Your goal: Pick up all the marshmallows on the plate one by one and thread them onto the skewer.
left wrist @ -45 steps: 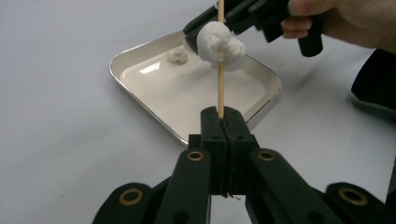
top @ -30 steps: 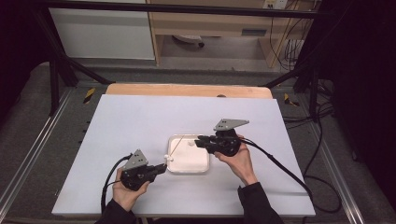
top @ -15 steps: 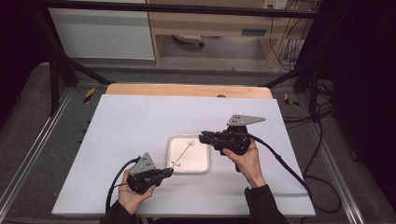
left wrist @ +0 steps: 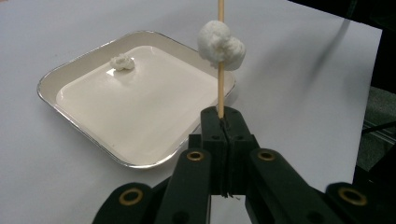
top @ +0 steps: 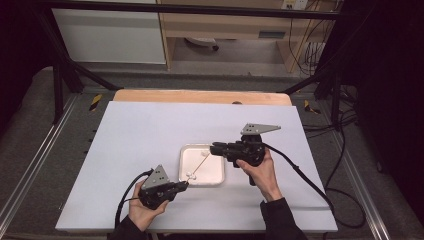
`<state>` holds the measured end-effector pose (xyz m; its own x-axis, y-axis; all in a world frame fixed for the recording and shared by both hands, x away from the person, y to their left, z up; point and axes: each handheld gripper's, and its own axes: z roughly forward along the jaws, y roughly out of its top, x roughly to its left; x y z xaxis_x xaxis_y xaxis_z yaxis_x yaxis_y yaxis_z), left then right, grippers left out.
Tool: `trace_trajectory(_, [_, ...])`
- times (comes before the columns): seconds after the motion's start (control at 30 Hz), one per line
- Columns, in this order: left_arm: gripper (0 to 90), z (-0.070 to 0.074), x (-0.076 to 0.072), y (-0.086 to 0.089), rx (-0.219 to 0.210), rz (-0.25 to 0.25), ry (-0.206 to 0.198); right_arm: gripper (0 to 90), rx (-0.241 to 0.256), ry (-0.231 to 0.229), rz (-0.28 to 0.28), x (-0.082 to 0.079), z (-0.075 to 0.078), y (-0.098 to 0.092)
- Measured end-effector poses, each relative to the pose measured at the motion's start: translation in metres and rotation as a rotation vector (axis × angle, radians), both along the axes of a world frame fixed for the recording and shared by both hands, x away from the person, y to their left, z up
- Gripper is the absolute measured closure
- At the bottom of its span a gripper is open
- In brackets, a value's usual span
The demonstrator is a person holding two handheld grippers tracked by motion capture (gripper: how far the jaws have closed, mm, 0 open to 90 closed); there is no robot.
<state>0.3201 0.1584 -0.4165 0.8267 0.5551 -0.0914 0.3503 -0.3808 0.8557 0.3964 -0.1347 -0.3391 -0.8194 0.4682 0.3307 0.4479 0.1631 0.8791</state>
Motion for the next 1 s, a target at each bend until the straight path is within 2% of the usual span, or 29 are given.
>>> trace_trajectory(0.37, [88.7,-0.0004,-0.0010,-0.0002,0.016,-0.004,-0.017,77.7,0.018,0.035,0.025,0.0013,-0.0029,0.0026])
trace_trajectory(0.6, [88.7,-0.0019,-0.0017,-0.0007,0.022,-0.015,-0.031,79.5,0.011,0.041,0.046,0.0001,-0.0046,0.0041])
trace_trajectory(0.83, [88.7,-0.0028,-0.0020,-0.0011,0.039,-0.015,-0.040,80.5,0.024,0.048,0.070,-0.0011,-0.0069,0.0066])
trace_trajectory(1.0, [88.7,-0.0039,-0.0024,-0.0022,0.057,-0.009,-0.039,80.8,0.006,0.048,0.075,-0.0029,-0.0090,0.0084])
